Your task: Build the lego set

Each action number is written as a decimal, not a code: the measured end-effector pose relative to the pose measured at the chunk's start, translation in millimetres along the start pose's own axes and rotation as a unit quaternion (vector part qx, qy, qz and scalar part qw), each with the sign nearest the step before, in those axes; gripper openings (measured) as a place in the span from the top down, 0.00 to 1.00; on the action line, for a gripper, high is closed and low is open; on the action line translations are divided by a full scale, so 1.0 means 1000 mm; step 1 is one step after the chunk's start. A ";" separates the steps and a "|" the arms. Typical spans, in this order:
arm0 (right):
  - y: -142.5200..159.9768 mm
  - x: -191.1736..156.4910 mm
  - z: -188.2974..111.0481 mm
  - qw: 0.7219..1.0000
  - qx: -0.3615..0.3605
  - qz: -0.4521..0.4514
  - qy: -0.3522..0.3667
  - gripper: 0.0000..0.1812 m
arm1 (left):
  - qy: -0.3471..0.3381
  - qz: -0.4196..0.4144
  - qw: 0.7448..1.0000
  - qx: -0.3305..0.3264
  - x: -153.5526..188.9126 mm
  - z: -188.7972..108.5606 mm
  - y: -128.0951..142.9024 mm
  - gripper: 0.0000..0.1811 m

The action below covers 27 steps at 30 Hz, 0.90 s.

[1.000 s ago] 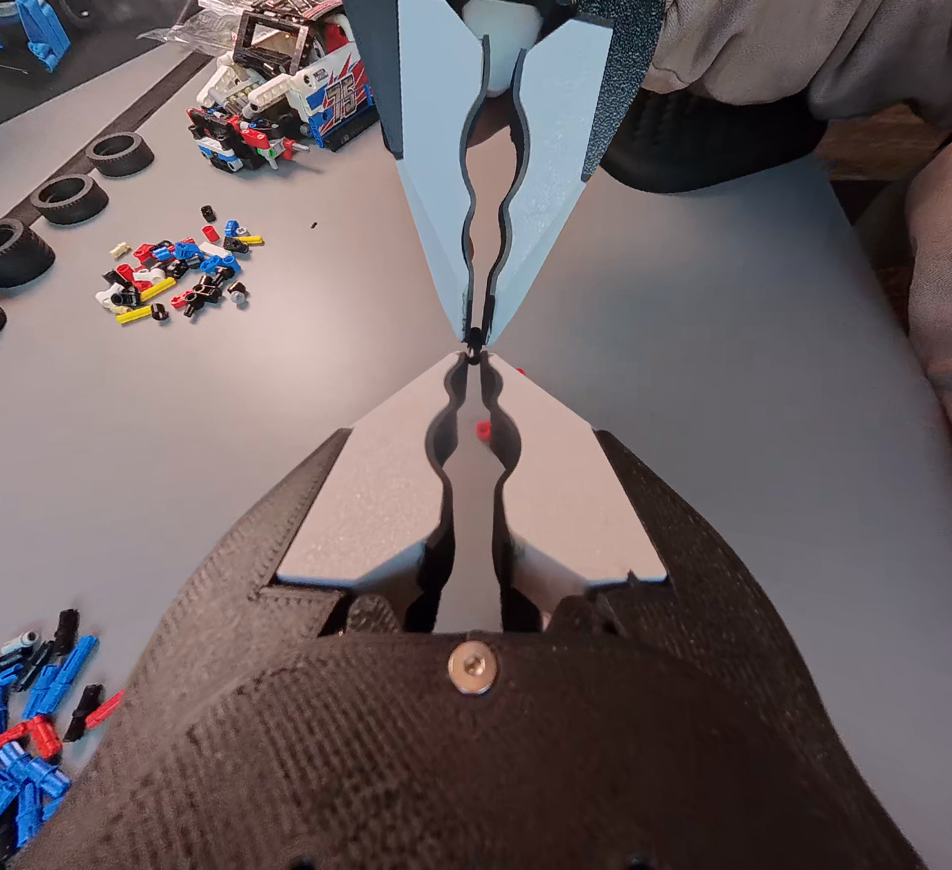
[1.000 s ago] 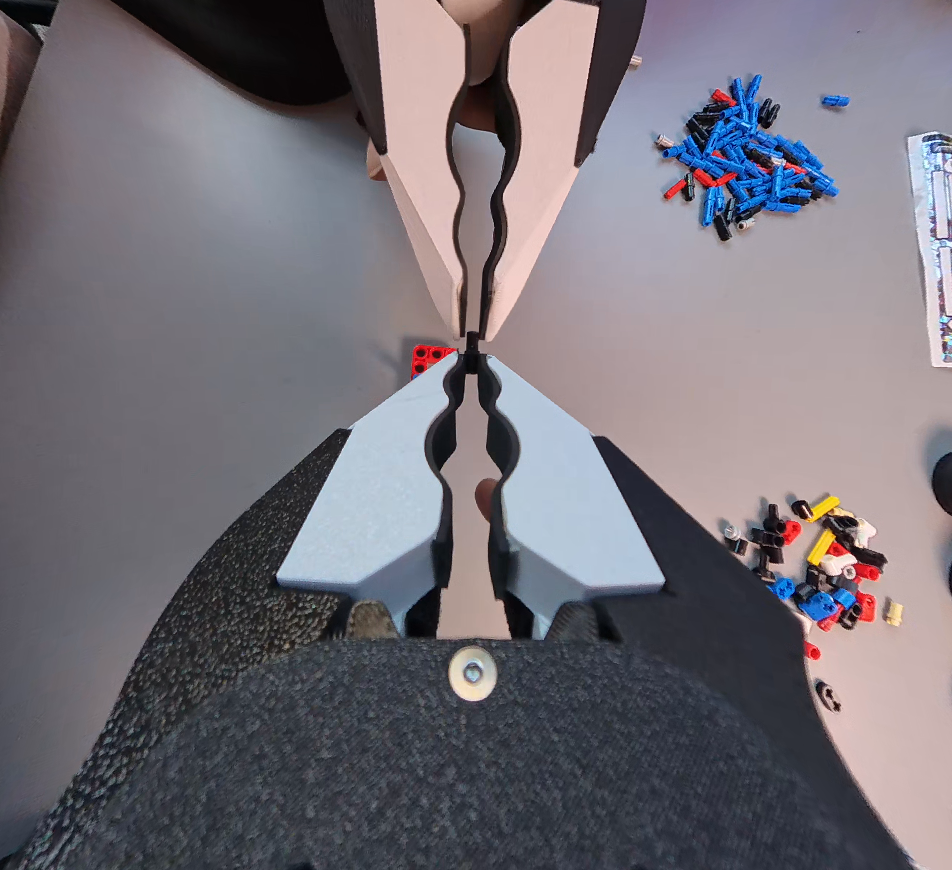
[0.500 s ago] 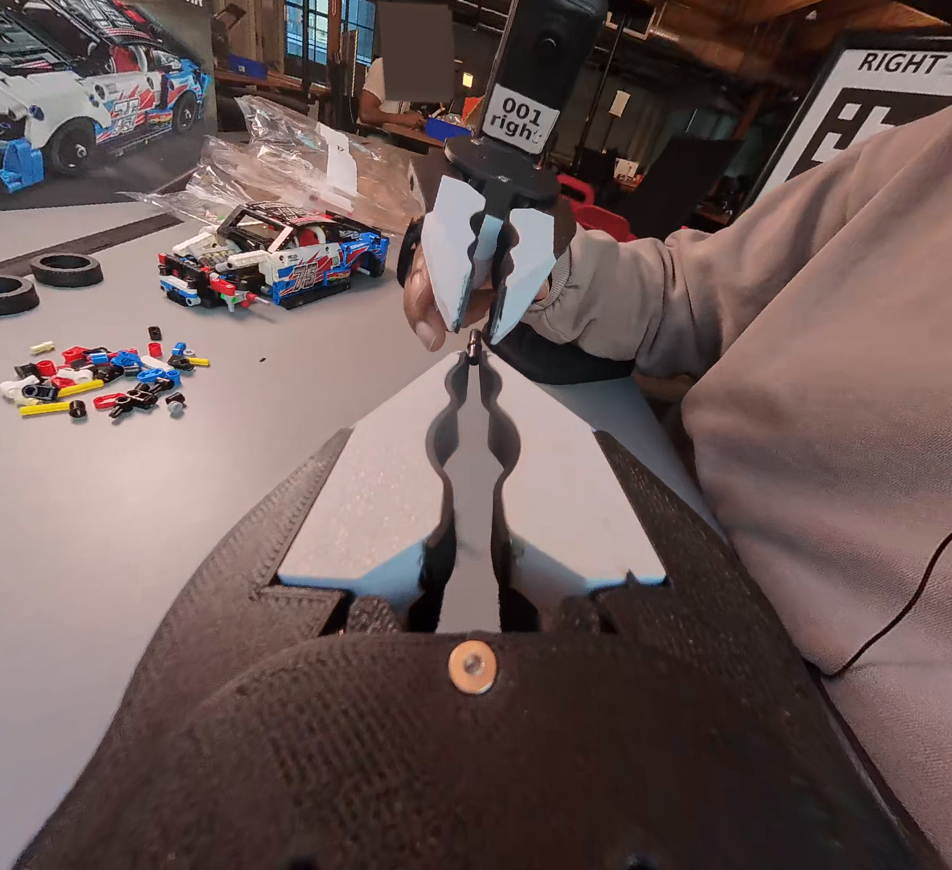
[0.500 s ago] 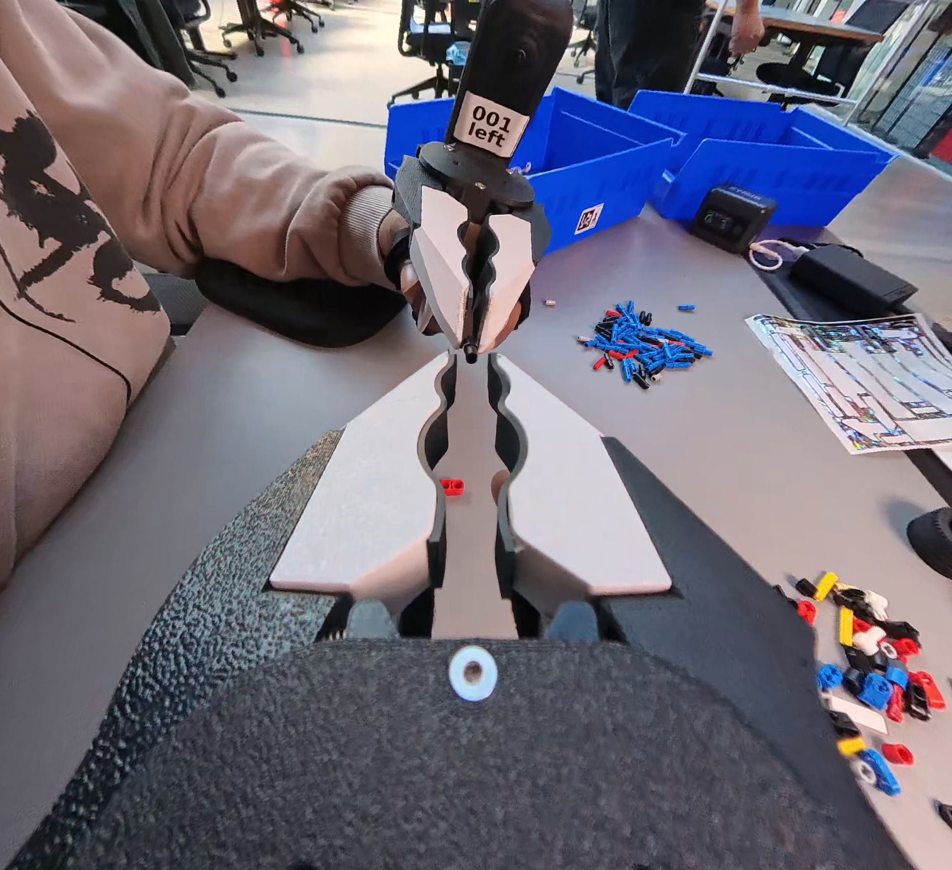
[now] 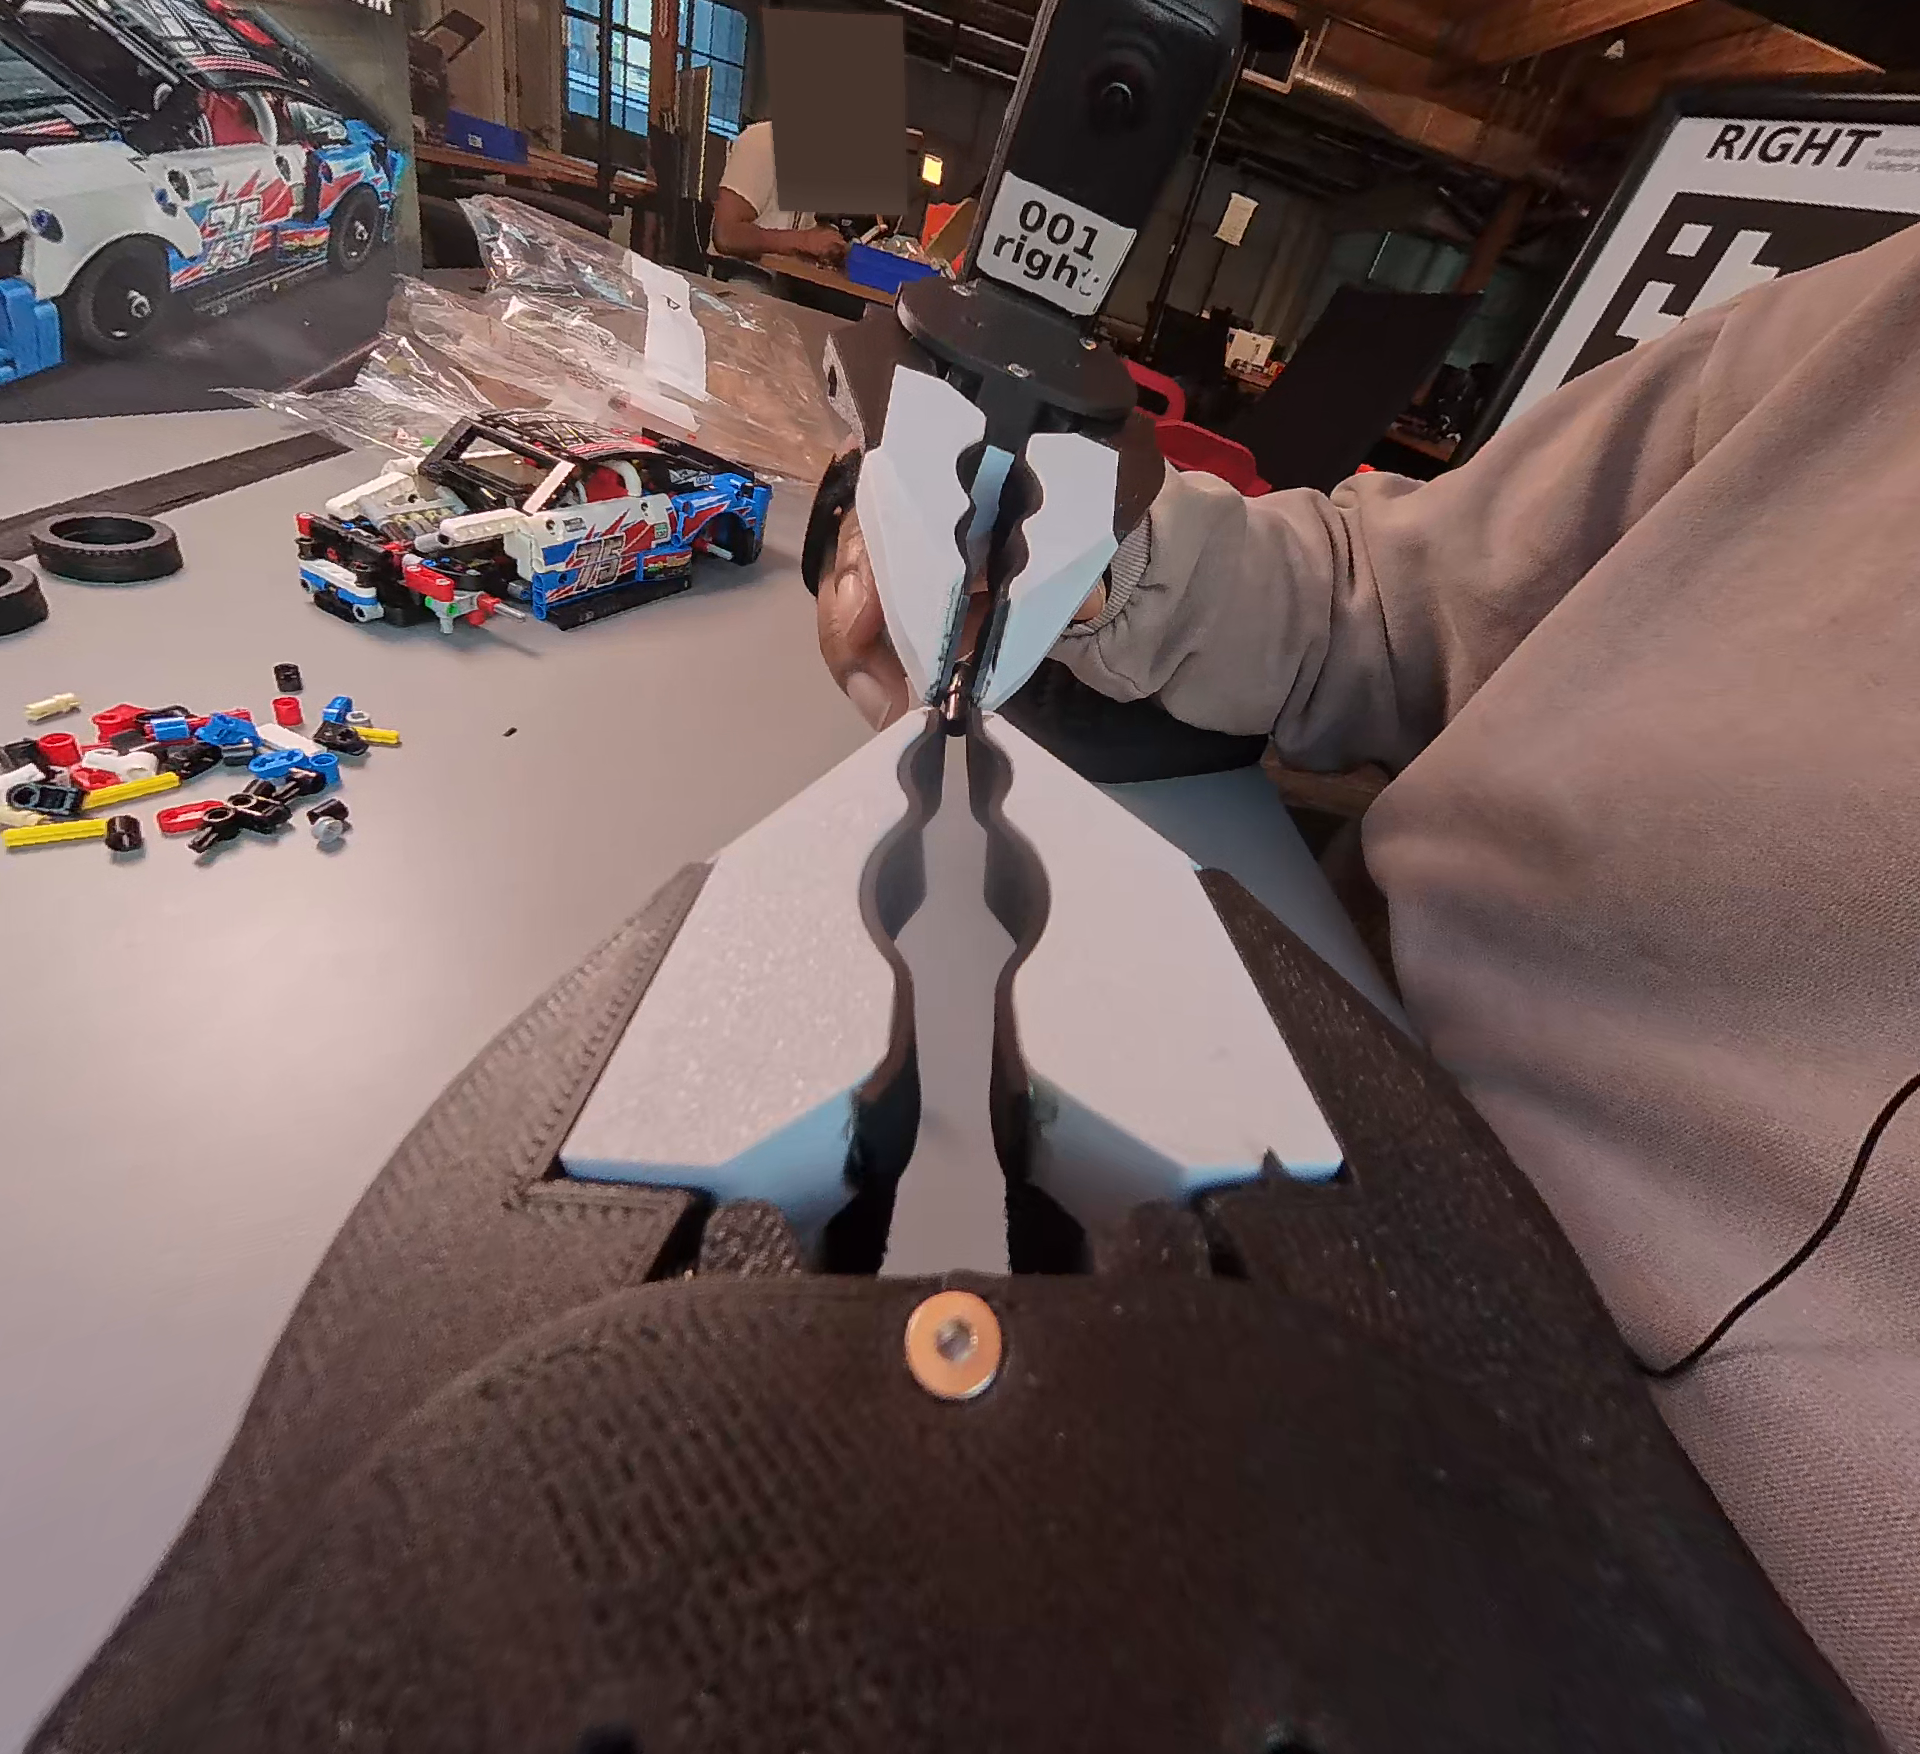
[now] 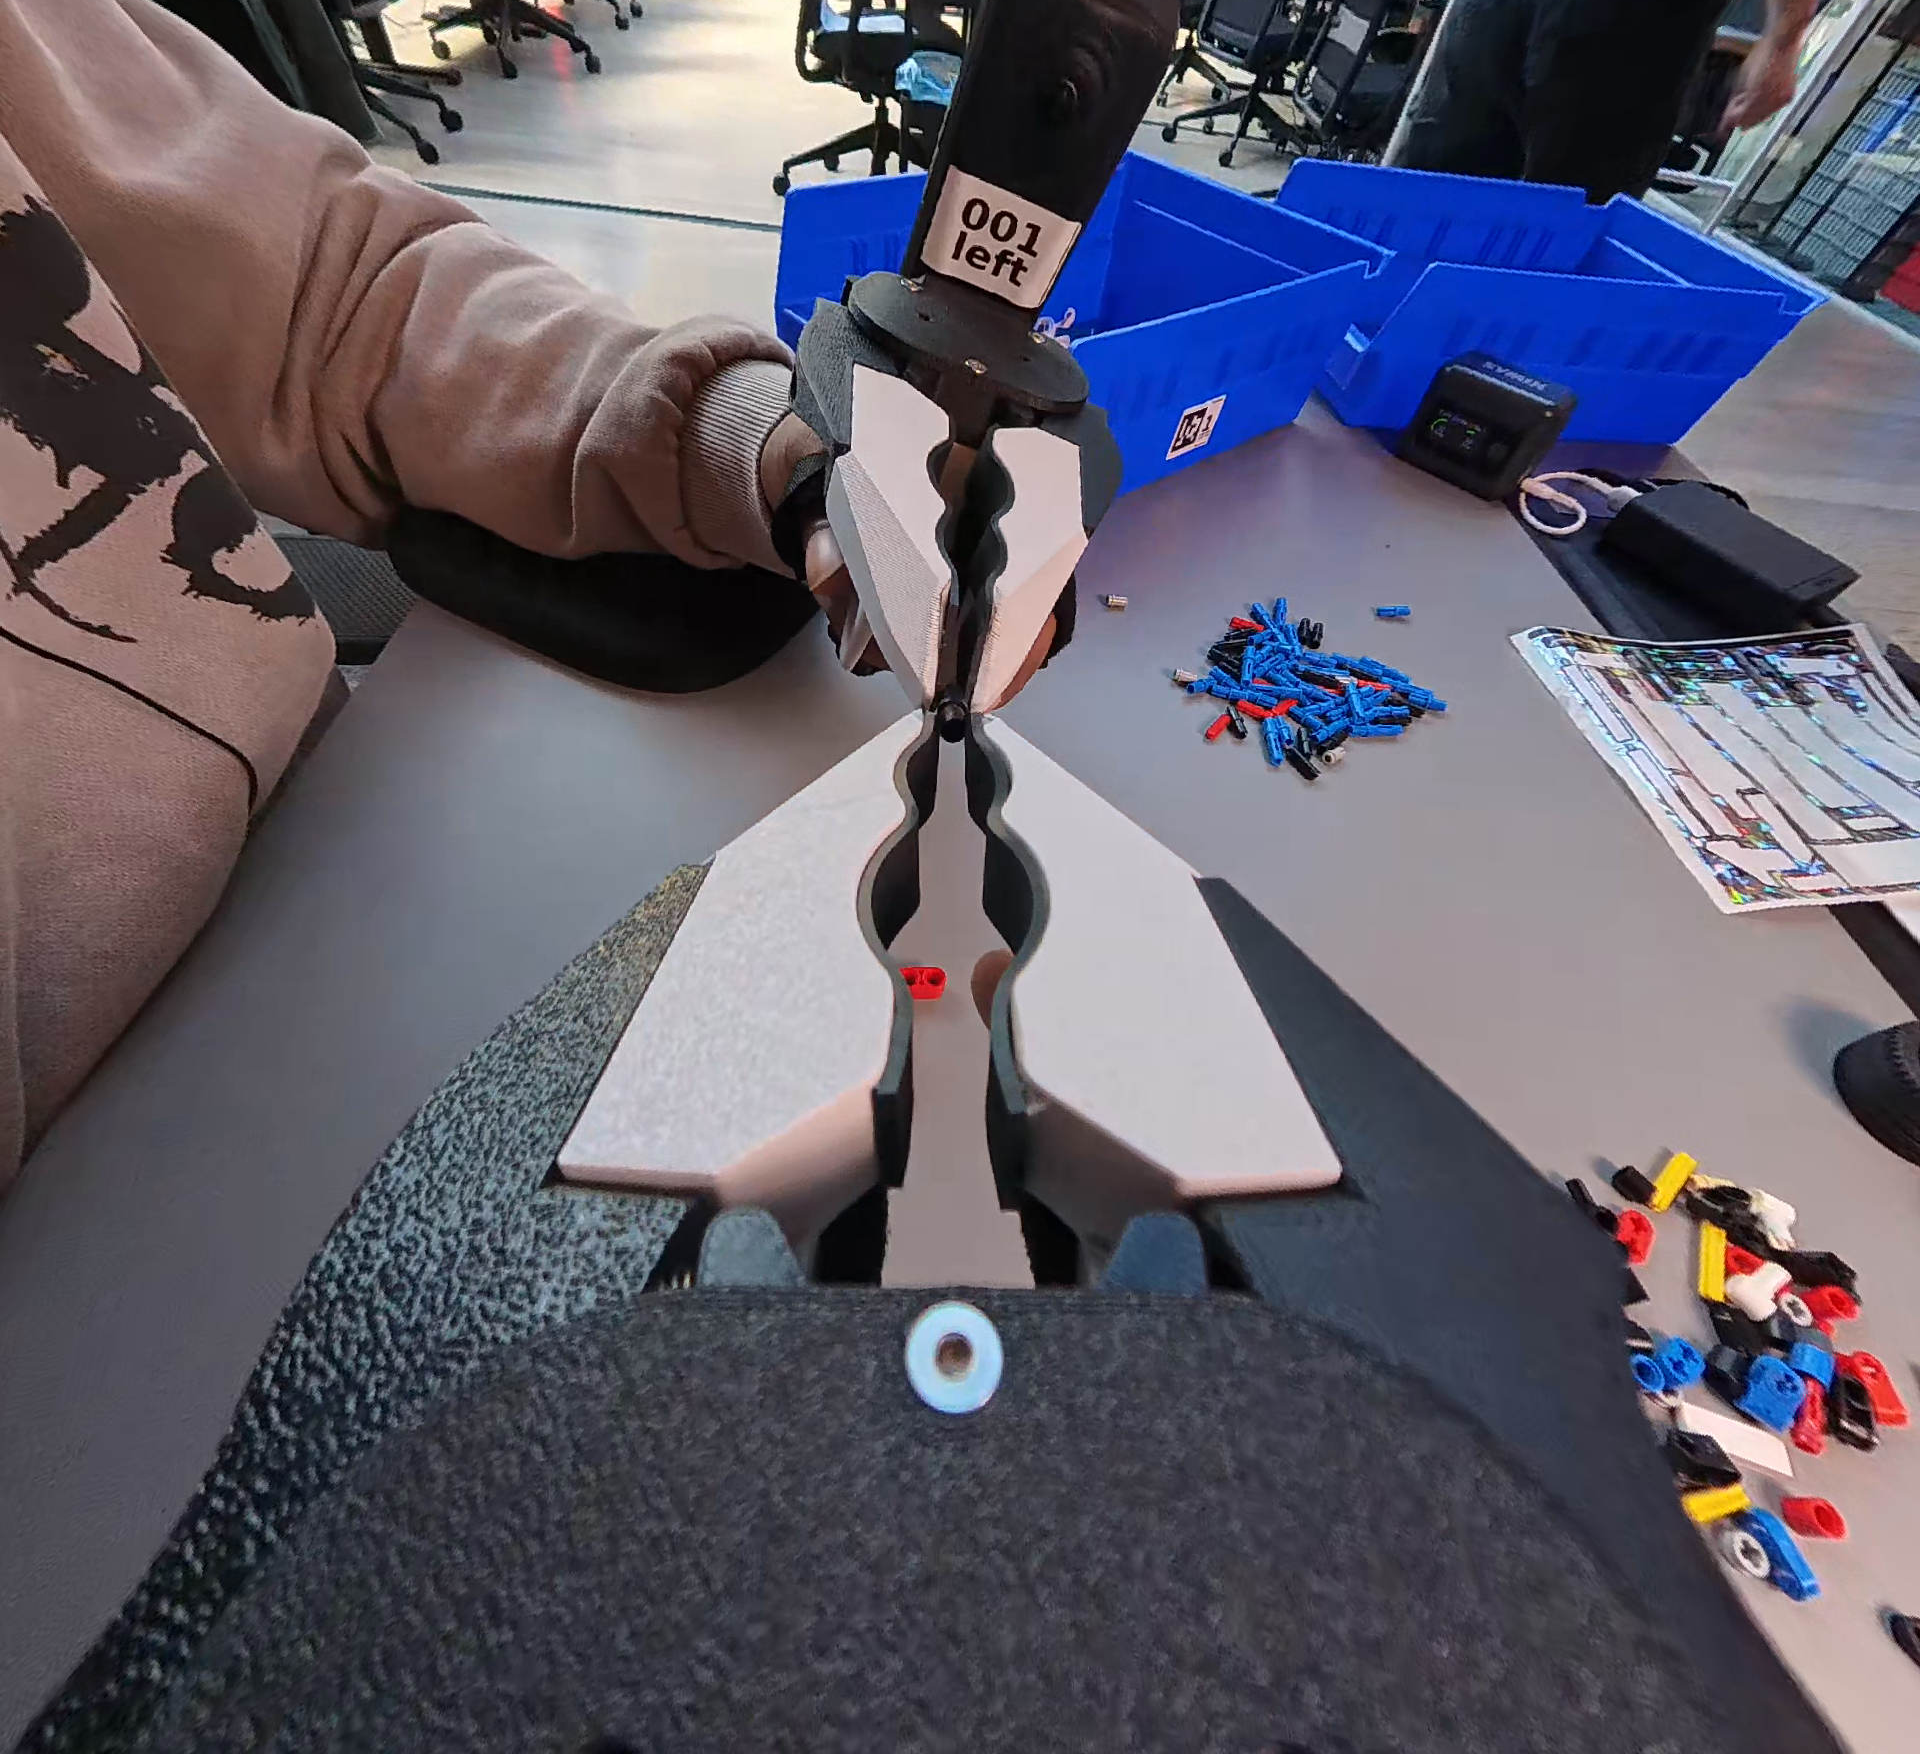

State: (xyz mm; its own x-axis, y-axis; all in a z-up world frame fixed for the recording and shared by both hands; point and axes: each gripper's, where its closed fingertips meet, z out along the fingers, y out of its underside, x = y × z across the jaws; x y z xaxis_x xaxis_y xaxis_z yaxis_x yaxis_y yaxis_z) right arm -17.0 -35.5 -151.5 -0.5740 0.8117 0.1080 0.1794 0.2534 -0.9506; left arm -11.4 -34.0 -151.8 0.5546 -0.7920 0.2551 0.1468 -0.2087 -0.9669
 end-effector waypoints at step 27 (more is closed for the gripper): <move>0.121 -0.017 0.003 0.895 -0.434 -0.056 -0.087 0.99 | -0.090 0.129 0.926 -0.342 -0.029 0.009 0.123 0.91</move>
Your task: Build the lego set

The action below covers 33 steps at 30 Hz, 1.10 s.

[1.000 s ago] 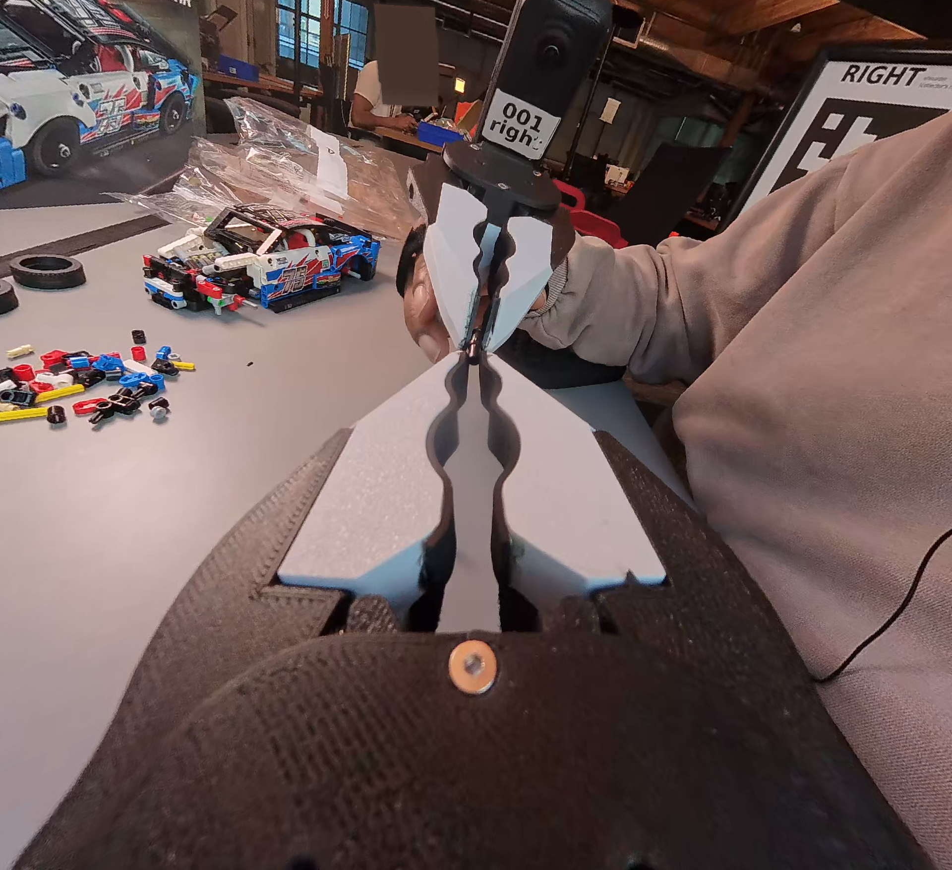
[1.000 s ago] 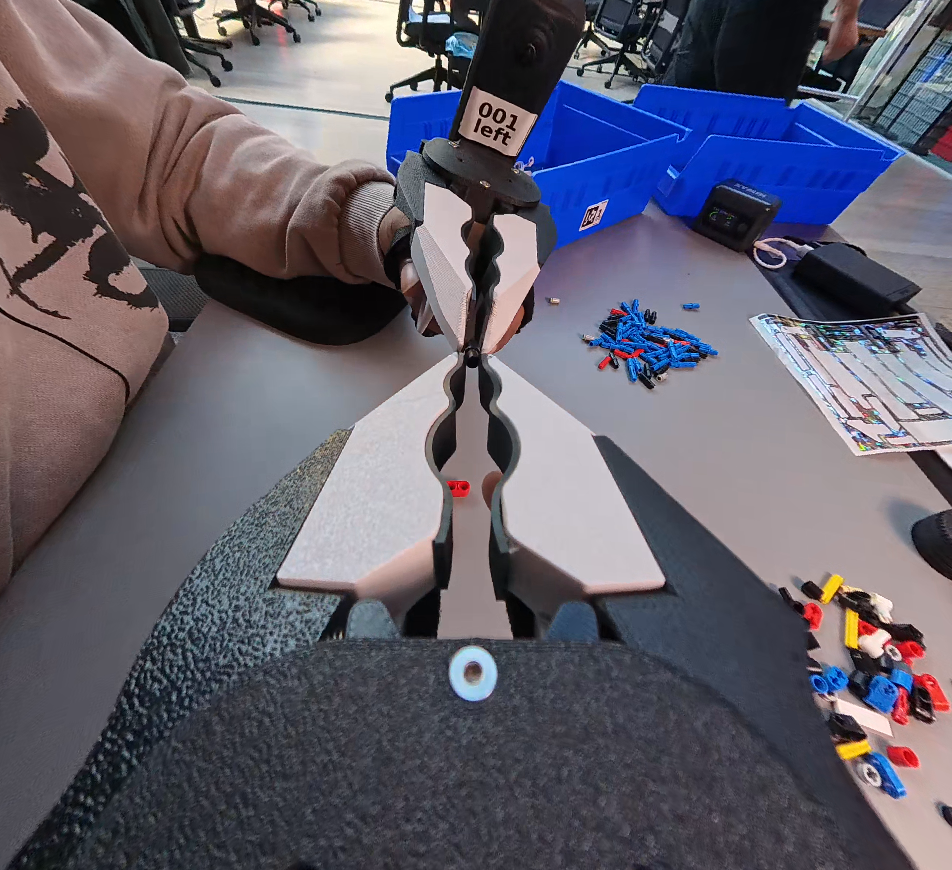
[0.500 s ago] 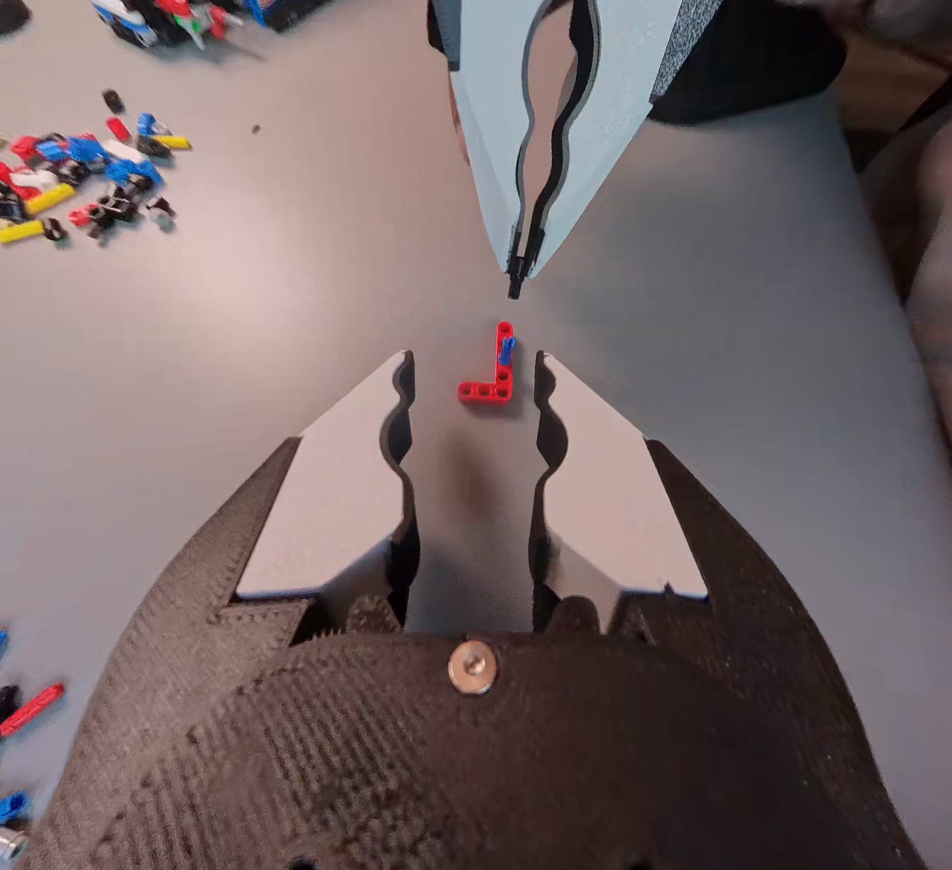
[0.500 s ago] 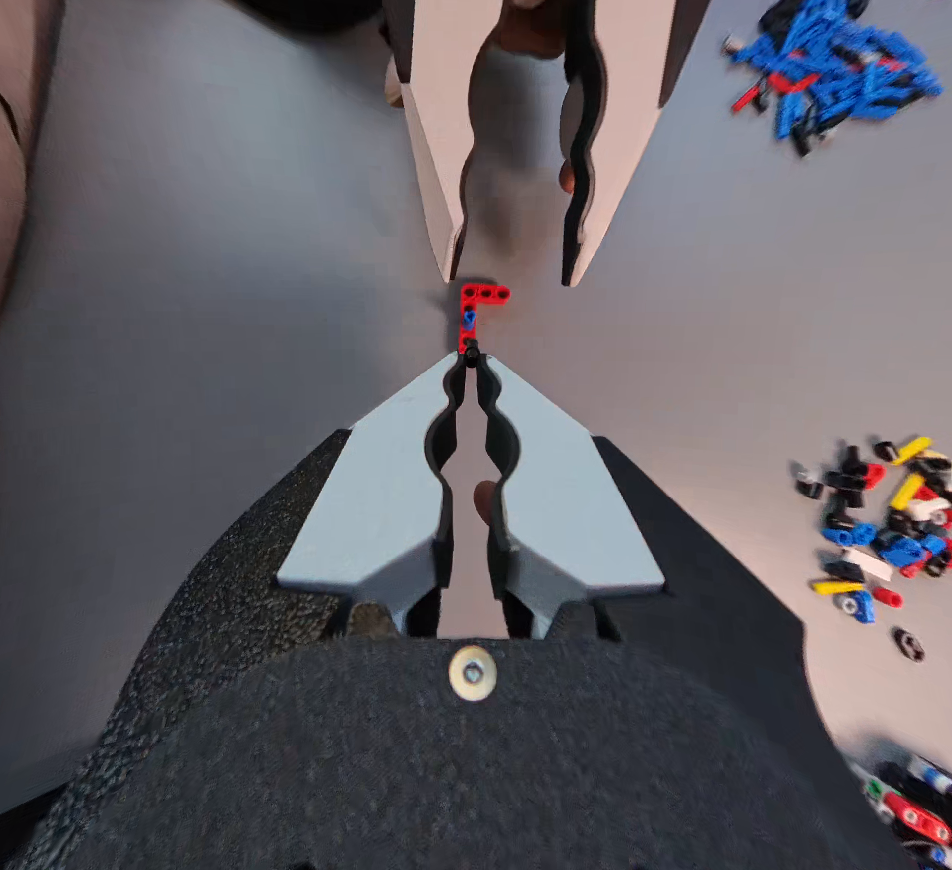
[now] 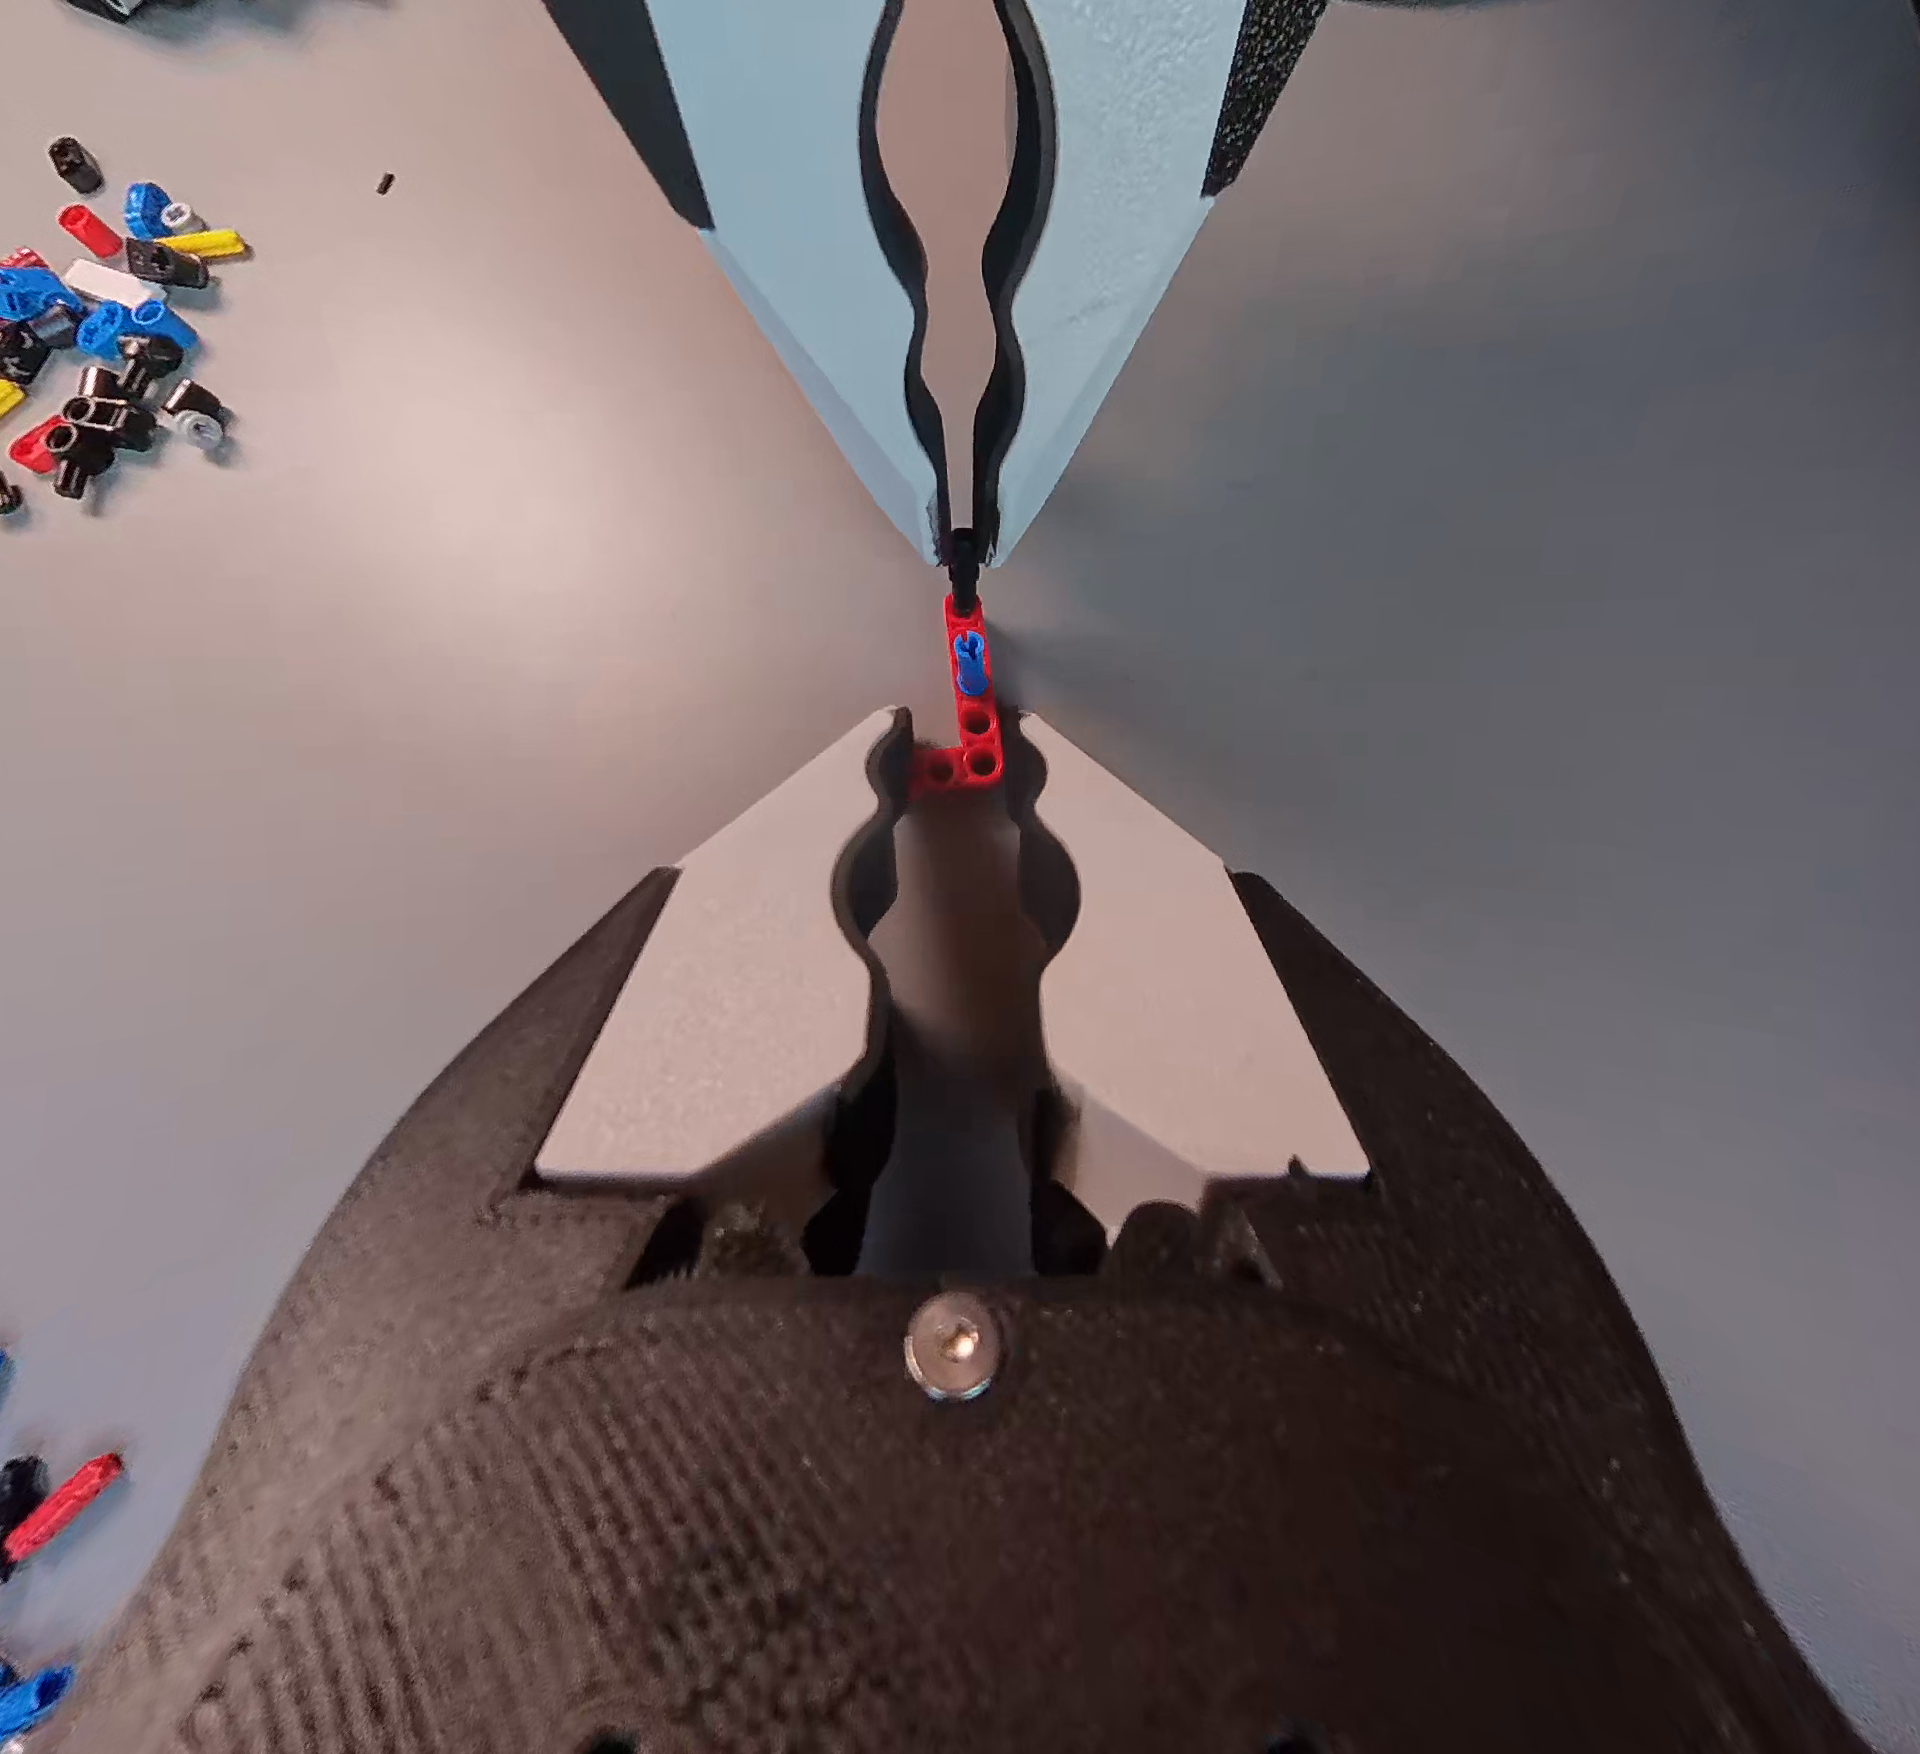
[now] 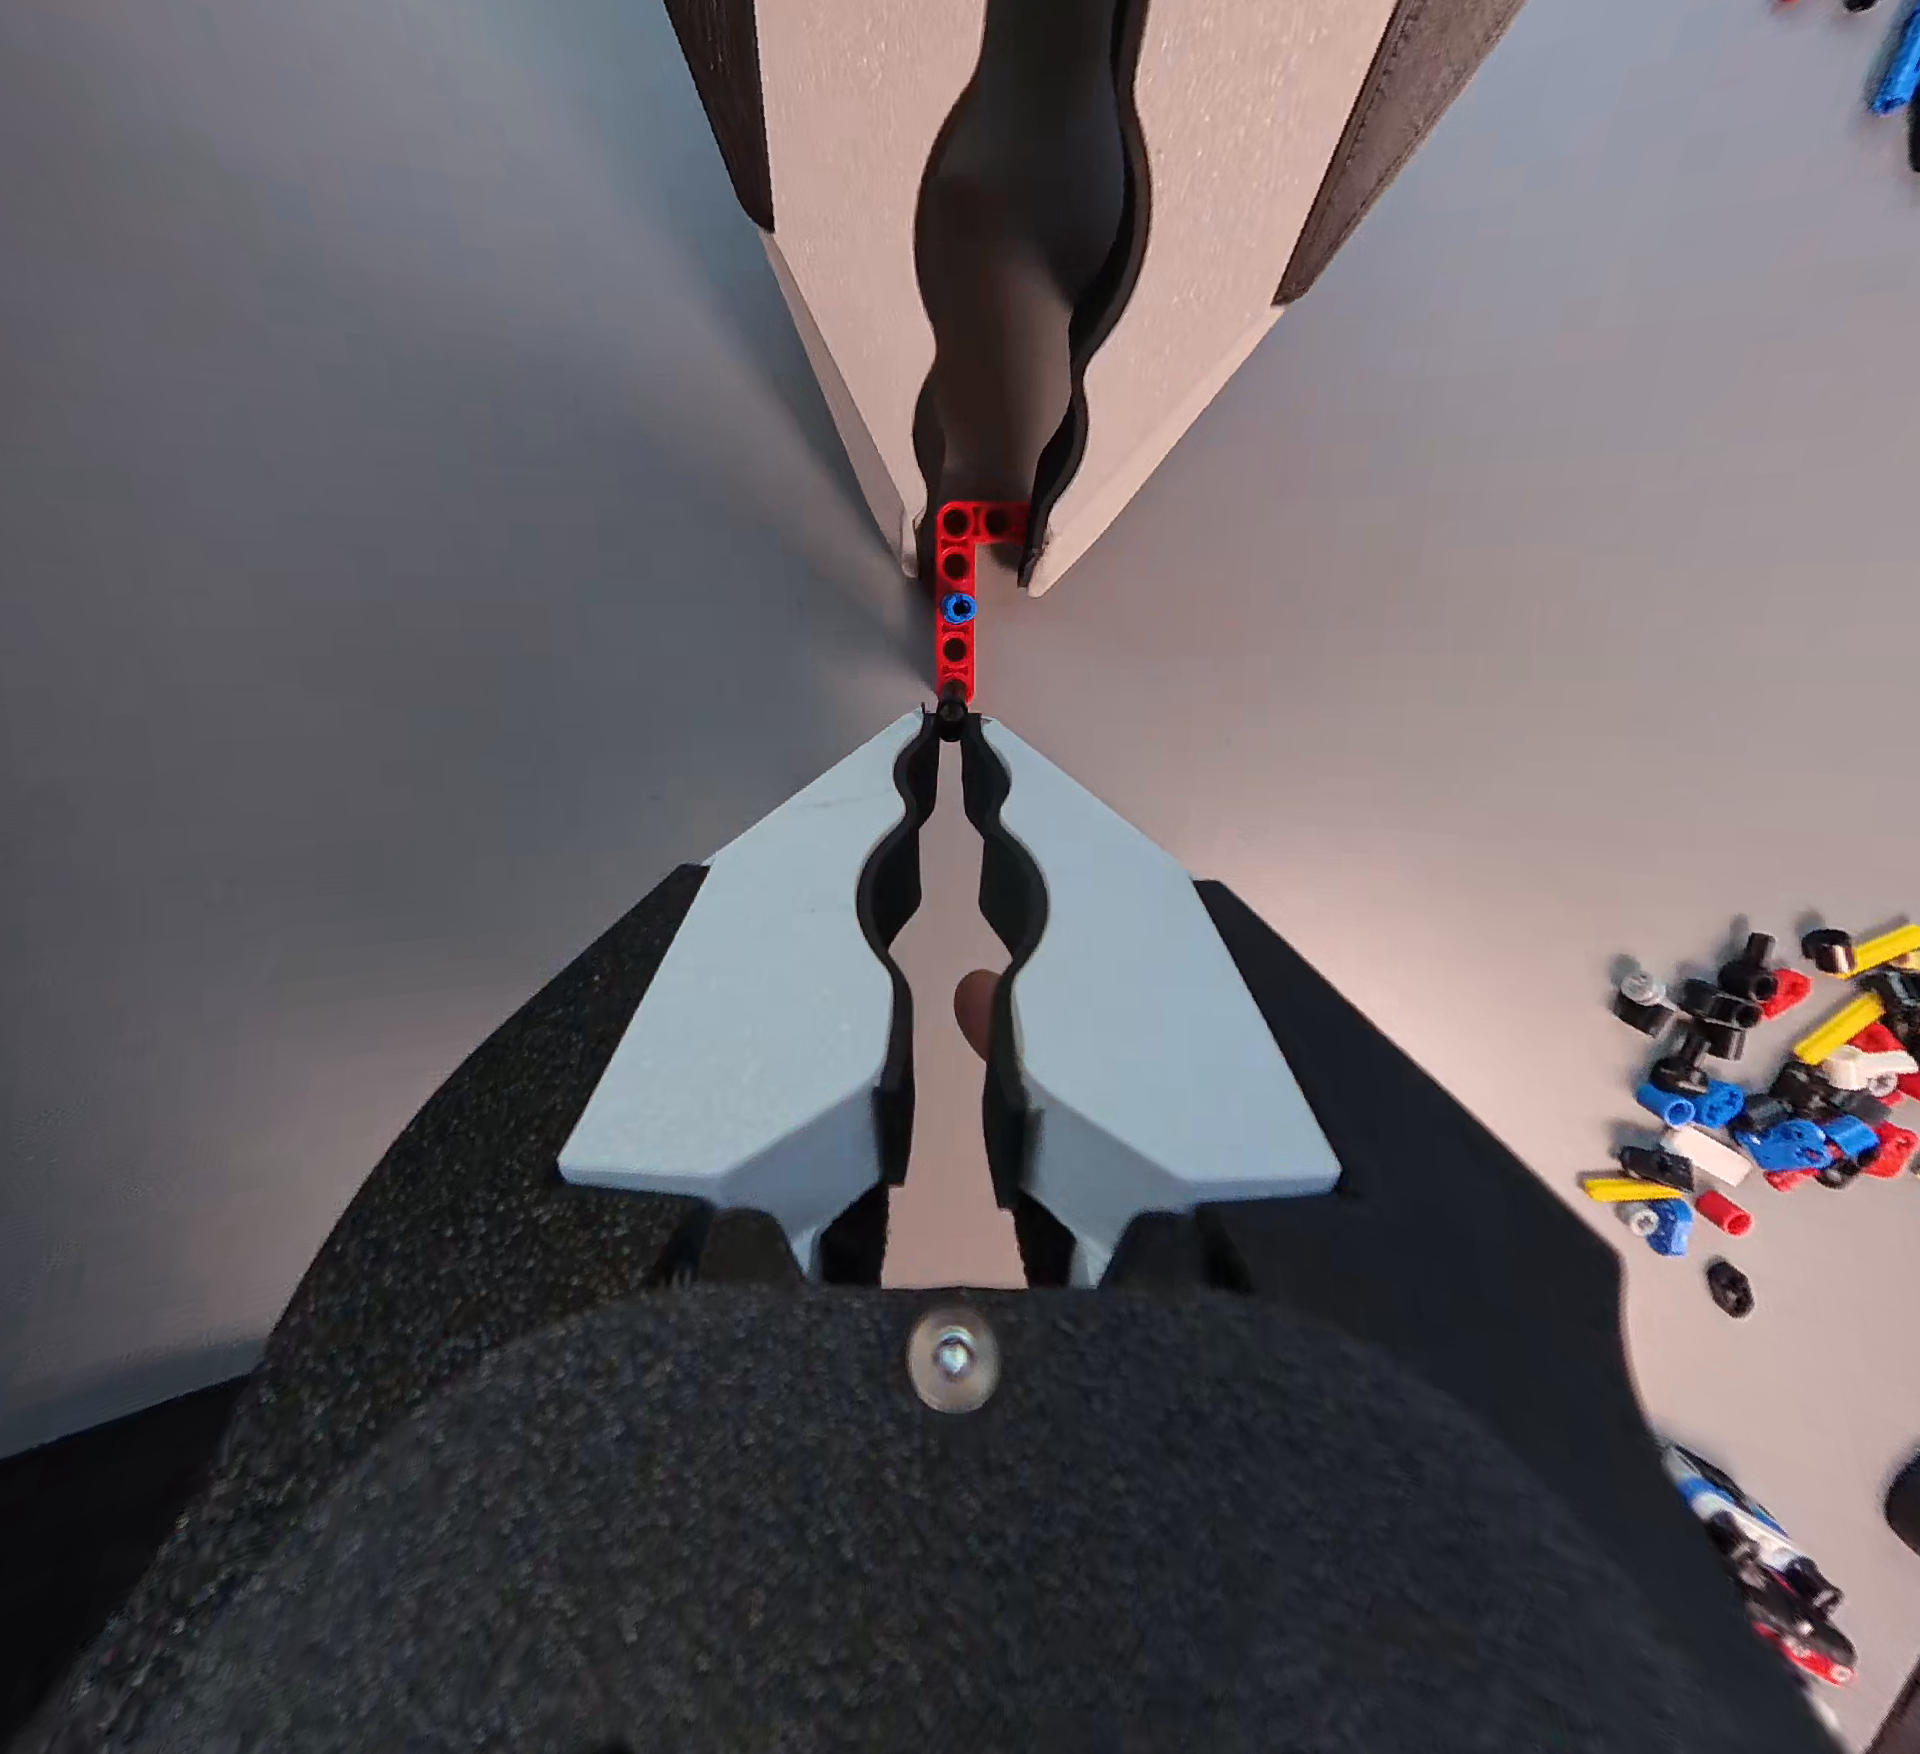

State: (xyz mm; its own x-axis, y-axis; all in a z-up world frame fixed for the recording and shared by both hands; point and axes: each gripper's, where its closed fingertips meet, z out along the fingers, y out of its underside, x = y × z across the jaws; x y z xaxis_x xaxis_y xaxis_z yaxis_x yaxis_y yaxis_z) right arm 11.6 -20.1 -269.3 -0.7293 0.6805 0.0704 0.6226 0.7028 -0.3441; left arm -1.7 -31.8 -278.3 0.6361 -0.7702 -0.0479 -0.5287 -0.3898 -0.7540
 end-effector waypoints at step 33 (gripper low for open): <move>-0.005 0.006 0.003 0.974 -0.150 -0.166 -0.041 0.99 | 0.016 -0.005 1.000 0.006 -0.008 -0.007 0.007 0.88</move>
State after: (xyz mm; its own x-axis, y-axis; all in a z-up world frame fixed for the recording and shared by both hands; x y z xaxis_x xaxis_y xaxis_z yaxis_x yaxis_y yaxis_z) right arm 3.6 -20.6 -270.0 -0.9170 0.3954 0.0523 0.3946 0.9185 -0.0251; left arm -14.1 -31.4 -278.5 0.6220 -0.7828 -0.0193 -0.5164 -0.3915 -0.7616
